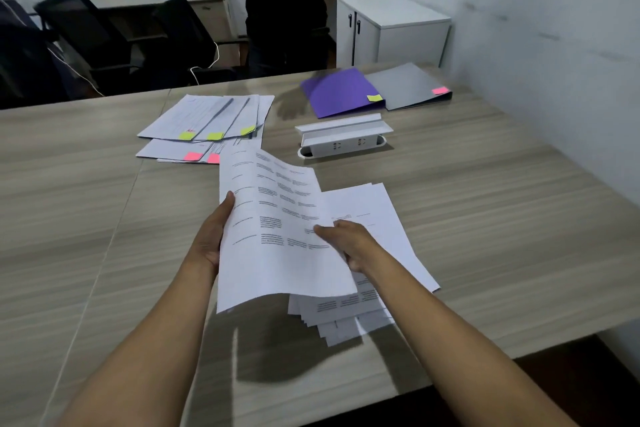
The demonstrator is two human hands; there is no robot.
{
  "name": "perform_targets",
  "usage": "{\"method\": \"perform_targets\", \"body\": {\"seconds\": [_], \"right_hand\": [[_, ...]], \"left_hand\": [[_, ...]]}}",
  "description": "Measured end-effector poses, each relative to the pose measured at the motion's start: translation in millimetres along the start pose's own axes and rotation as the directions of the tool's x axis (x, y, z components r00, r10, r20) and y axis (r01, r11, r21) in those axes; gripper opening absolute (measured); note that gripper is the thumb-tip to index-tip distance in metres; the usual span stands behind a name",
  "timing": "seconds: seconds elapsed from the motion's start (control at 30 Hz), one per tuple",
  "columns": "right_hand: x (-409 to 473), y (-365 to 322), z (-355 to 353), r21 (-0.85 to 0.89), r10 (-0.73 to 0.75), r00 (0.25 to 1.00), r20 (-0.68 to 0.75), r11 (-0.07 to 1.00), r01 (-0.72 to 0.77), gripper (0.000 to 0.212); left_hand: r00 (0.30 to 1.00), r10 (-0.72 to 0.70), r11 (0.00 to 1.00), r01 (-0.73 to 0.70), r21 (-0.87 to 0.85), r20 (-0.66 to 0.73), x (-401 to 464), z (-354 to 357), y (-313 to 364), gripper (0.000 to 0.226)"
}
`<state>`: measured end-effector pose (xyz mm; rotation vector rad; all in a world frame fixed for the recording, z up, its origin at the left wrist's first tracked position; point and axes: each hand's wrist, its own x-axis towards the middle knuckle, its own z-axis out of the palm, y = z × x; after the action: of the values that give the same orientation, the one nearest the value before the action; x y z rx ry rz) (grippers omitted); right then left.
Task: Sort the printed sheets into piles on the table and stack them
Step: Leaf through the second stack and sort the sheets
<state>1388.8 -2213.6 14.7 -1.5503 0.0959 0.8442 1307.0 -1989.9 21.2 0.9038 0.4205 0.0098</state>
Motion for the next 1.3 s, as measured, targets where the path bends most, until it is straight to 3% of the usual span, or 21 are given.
{"method": "perform_targets", "body": {"seconds": [0.1, 0.17, 0.27, 0.43, 0.5, 0.57, 0.63, 0.73, 0.77, 0.83, 0.87, 0.9, 0.93, 1.07, 1.17, 1.23, 1.3], "right_hand": [[2.5, -0.2, -9.0, 0.111, -0.034, 0.999, -0.029, 0.993, 0.037, 0.038], [3.7, -1.4, -14.3, 0.015, -0.022, 0.999, -0.05, 1.0, 0.022, 0.036], [3.3, -1.2, -25.1, -0.221, -0.042, 0.994, -0.097, 0.975, 0.02, 0.015], [8.4, 10.8, -58.5, -0.477, -0.144, 0.919, -0.367, 0.877, -0.053, 0.017], [9.3, 15.7, -70.1, -0.565, -0.161, 0.901, -0.403, 0.818, -0.106, 0.01], [9.6, 19.3, -76.4, -0.622, -0.148, 0.894, -0.422, 0.764, -0.168, 0.017], [7.2, 20.4, -72.6, -0.688, -0.134, 0.874, -0.467, 0.676, -0.264, 0.037], [4.9, 12.9, -51.4, -0.789, -0.326, 0.827, -0.459, 0.577, -0.211, 0.044], [4.6, 8.5, -42.0, -0.789, -0.344, 0.852, -0.395, 0.602, -0.122, 0.039], [4.0, -1.3, -23.0, -0.524, -0.133, 0.971, -0.2, 0.851, 0.009, 0.031], [2.6, -5.7, -14.5, -0.306, 0.036, 0.997, -0.072, 0.95, -0.057, 0.034], [-0.6, -8.5, -8.5, -0.12, 0.145, 0.989, 0.042, 0.983, -0.139, 0.035], [-1.2, -9.2, -5.1, 0.002, 0.167, 0.98, 0.104, 0.986, -0.168, 0.03], [4.2, -6.1, -2.2, 0.15, -0.017, 1.0, 0.023, 0.989, 0.013, 0.012], [7.5, -7.1, -8.9, 0.191, -0.029, 0.999, -0.013, 0.981, 0.031, 0.006], [8.8, -6.6, -14.5, 0.157, -0.037, 0.999, -0.028, 0.987, 0.041, 0.01], [9.2, -6.0, -22.3, -0.018, -0.061, 0.989, -0.131, 0.998, 0.059, 0.007]], "left_hand": [[0.999, -0.032, 0.999, 0.033, -0.03, 0.032, -0.7, -3.8, -0.9, 0.054], [0.999, -0.044, 0.999, 0.045, -0.014, 0.022, -0.5, -4.6, -1.7, 0.054], [0.998, -0.054, 0.998, 0.055, 0.03, -0.017, 0.2, -5.6, -2.7, 0.053], [0.999, -0.024, 1.0, 0.025, 0.011, -0.046, -1.3, -8.1, 1.9, 0.054], [0.999, -0.015, 1.0, 0.016, 0.009, -0.035, -2.6, -9.9, 5.2, 0.053], [1.0, -0.015, 1.0, 0.015, 0.007, -0.019, -3.6, -10.7, 7.1, 0.052], [1.0, -0.016, 1.0, 0.016, 0.003, -0.008, -3.8, -10.7, 7.6, 0.052], [0.999, -0.032, 0.999, 0.032, 0.012, 0.0, -1.7, -8.8, 5.7, 0.055], [0.999, -0.041, 0.999, 0.041, 0.014, 0.005, -1.0, -7.3, 4.8, 0.056], [0.999, -0.052, 0.999, 0.052, 0.012, 0.017, 0.3, -4.9, 2.9, 0.056], [0.998, -0.054, 0.998, 0.054, 0.008, 0.022, 1.0, -4.1, 2.6, 0.055], [0.998, -0.055, 0.999, 0.055, 0.004, 0.022, 1.3, -3.6, 2.5, 0.055], [0.998, -0.053, 0.999, 0.053, 0.0, 0.018, 1.9, -3.6, 2.7, 0.054], [0.998, -0.061, 0.998, 0.061, -0.002, 0.019, 2.4, -7.2, 4.2, 0.053], [0.999, -0.052, 0.999, 0.052, 0.015, -0.007, 3.7, -10.5, 4.0, 0.053], [0.999, -0.041, 0.998, 0.041, 0.036, -0.023, 5.3, -11.7, 3.4, 0.051], [0.999, -0.038, 0.998, 0.039, 0.041, -0.029, 7.1, -13.3, 3.1, 0.048]]}}
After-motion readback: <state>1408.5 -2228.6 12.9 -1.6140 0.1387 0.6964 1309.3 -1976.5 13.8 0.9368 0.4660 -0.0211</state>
